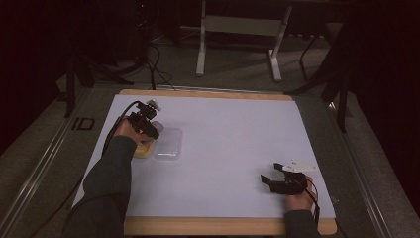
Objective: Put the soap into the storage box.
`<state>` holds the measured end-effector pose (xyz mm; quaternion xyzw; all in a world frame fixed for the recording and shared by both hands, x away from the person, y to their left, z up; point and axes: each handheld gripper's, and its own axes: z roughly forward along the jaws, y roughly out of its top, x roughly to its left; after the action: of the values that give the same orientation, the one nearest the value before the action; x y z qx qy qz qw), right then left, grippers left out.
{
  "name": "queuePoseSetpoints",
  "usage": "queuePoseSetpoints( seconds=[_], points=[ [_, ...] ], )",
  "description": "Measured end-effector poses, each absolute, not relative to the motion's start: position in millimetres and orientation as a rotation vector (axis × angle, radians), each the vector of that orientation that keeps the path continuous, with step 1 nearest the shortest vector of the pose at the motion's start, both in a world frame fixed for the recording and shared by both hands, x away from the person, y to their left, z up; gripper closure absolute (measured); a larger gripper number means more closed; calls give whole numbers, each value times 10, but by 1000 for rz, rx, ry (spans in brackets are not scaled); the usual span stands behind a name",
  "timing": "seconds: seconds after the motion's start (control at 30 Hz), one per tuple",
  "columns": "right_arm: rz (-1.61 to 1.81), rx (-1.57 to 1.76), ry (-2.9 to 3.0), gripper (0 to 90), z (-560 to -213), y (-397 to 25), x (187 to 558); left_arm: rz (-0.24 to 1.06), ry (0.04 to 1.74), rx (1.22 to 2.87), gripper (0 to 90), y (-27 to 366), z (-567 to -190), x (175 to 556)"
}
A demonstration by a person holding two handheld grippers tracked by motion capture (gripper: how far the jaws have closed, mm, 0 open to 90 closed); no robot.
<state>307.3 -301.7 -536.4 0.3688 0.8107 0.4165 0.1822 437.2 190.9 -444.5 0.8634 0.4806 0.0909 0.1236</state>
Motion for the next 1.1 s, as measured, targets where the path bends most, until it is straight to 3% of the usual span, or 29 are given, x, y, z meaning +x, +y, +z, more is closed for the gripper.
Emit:
queuePoseSetpoints(
  seconds=[1.1],
  points=[
    [1172,1034,2283,247,-5361,-3015,3064,323,1555,2445,498,2189,-4451,4414]
  ],
)
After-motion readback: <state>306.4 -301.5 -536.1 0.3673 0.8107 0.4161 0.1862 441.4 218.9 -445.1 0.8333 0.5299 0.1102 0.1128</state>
